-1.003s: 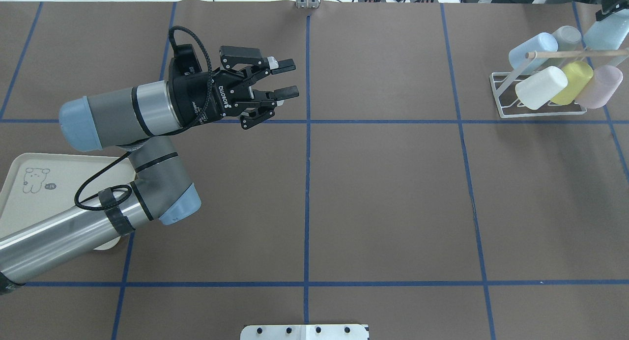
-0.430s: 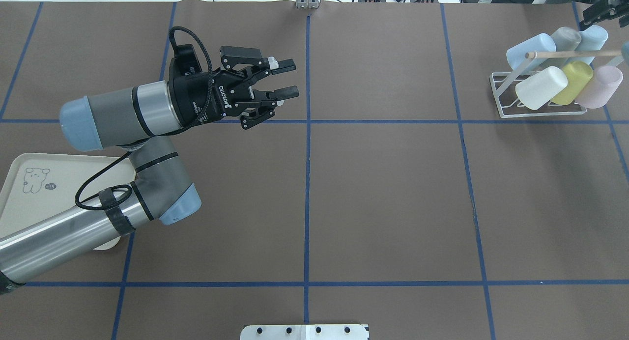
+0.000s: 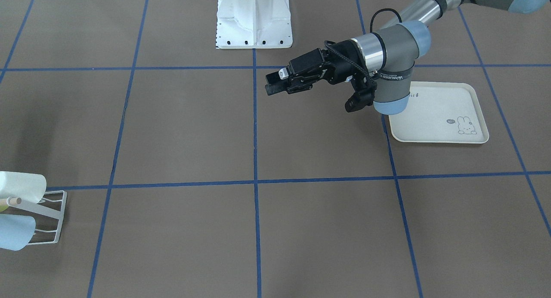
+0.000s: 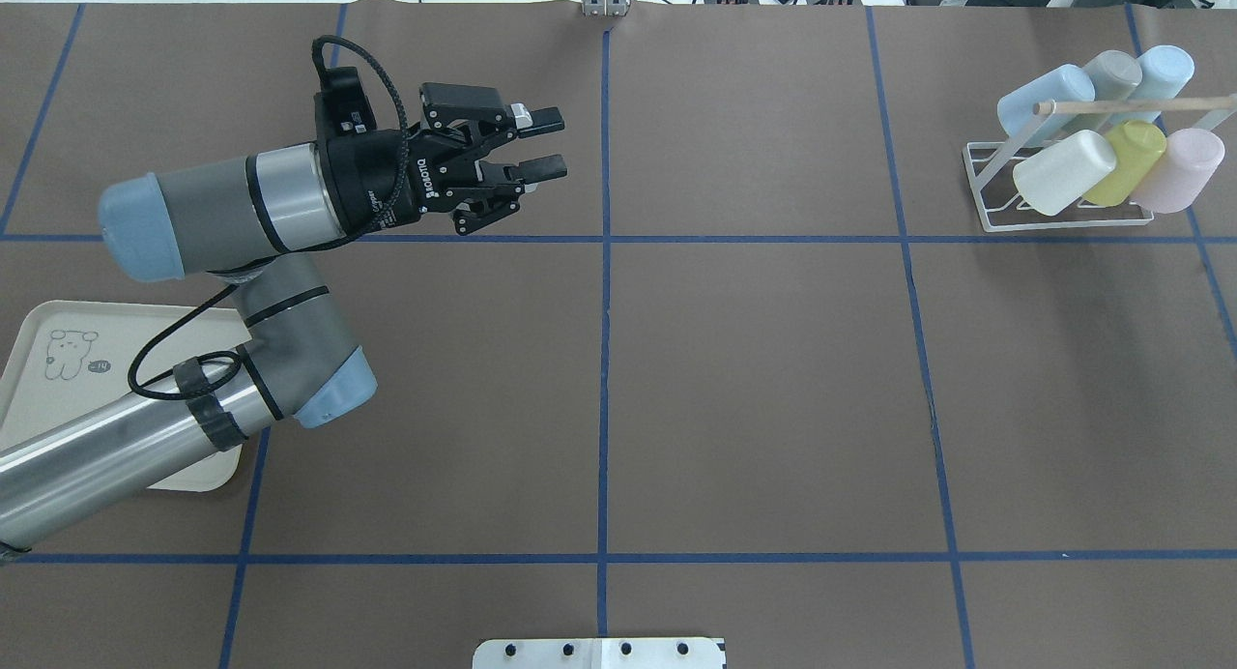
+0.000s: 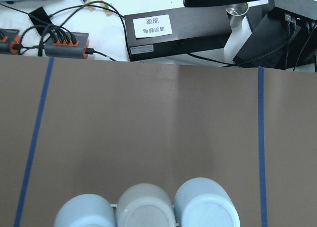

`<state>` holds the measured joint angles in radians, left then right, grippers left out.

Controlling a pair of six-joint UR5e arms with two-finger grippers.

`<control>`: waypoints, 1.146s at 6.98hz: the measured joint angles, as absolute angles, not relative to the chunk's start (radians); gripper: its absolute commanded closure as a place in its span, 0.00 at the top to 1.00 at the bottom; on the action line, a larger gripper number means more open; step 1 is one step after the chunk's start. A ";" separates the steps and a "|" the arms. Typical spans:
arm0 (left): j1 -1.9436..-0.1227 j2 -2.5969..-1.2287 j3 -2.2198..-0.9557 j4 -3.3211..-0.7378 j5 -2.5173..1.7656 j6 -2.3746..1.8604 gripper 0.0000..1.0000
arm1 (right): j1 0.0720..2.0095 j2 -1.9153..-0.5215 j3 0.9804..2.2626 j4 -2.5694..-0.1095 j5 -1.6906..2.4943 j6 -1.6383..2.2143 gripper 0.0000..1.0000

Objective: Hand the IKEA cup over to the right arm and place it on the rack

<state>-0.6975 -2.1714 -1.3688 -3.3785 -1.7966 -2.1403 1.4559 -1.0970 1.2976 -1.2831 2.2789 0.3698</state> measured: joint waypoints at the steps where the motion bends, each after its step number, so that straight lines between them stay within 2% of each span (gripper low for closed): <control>1: -0.739 -2.136 -1.369 -3.303 -1.851 -1.982 1.00 | 1.478 -1.136 1.388 -1.355 2.303 0.365 1.00; 4: -0.933 -1.961 -1.360 -3.159 -1.987 -1.487 1.00 | 1.502 -1.367 1.650 -1.415 2.372 0.358 1.00; 5: -1.020 -1.896 -1.356 -3.095 -2.025 -1.315 1.00 | 1.501 -1.433 1.700 -1.419 2.388 0.332 1.00; 8: -1.300 -1.740 -1.356 -2.761 -2.048 -0.608 1.00 | 1.499 -1.493 1.714 -1.428 2.382 0.204 1.00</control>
<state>-1.3004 -1.7403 -1.3560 -2.7611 -2.0481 -0.6084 1.4989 -1.4933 1.7140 -1.4279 2.3824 0.2044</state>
